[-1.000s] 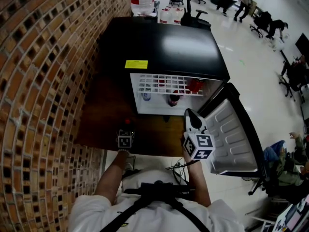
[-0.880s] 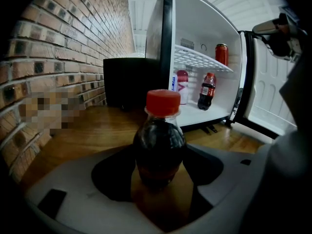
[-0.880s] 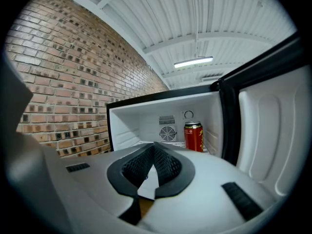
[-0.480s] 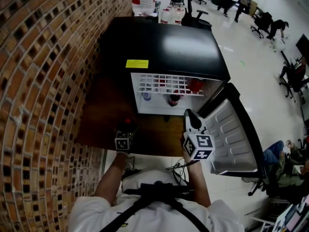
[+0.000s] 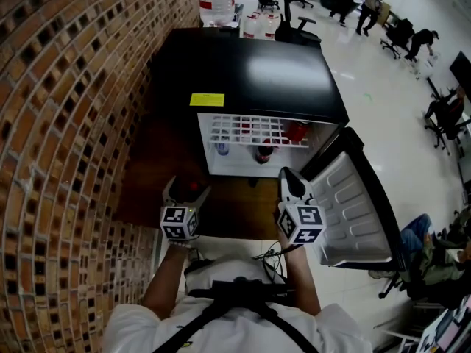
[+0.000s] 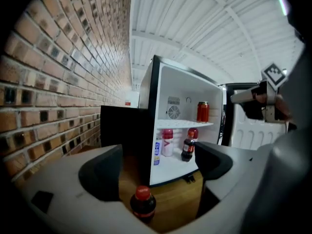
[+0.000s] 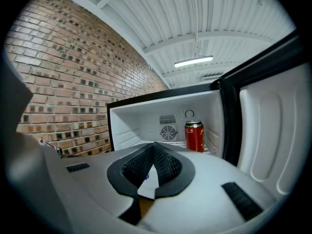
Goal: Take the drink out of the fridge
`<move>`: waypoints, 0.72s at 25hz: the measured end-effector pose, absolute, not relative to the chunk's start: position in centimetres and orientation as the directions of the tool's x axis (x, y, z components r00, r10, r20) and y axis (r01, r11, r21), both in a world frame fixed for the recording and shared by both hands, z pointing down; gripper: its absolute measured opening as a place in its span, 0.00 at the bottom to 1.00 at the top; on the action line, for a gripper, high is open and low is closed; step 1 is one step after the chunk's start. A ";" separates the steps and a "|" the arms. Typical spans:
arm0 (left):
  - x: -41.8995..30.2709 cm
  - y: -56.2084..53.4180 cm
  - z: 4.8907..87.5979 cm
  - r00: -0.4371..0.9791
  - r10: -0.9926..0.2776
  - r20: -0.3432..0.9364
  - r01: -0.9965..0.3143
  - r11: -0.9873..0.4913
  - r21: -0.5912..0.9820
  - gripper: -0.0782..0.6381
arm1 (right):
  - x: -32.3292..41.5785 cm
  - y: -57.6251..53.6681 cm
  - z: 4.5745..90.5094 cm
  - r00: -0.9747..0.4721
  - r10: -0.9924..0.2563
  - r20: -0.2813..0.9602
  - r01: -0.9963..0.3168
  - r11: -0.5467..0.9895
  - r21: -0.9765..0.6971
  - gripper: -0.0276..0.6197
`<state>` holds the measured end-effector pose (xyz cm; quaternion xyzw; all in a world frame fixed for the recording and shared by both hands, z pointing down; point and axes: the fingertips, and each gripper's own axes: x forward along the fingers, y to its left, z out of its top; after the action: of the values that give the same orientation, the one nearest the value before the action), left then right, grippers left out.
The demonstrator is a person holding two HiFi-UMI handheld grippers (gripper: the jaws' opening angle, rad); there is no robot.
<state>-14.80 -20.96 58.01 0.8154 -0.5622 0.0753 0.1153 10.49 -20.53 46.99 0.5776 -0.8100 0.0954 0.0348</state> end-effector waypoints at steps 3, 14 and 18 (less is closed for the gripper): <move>-13.5 -20.6 53.6 0.395 -0.899 0.189 -0.919 -0.383 0.096 0.67 | 10.7 -20.5 46.9 -0.325 -0.931 0.164 -0.944 0.310 -0.115 0.06; -8.0 -19.9 46.0 0.518 -0.849 0.101 -0.855 -0.514 0.063 0.24 | 11.4 -19.9 46.3 -0.308 -0.939 0.150 -0.949 0.293 -0.115 0.06; -6.5 -20.3 45.5 0.526 -0.845 0.092 -0.850 -0.525 0.046 0.11 | 11.7 -19.7 46.0 -0.304 -0.942 0.143 -0.950 0.289 -0.113 0.06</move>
<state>-6.46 -20.30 45.46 0.8726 -0.4857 0.0292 0.0424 11.71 -19.72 46.00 0.5895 -0.8026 0.0882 0.0240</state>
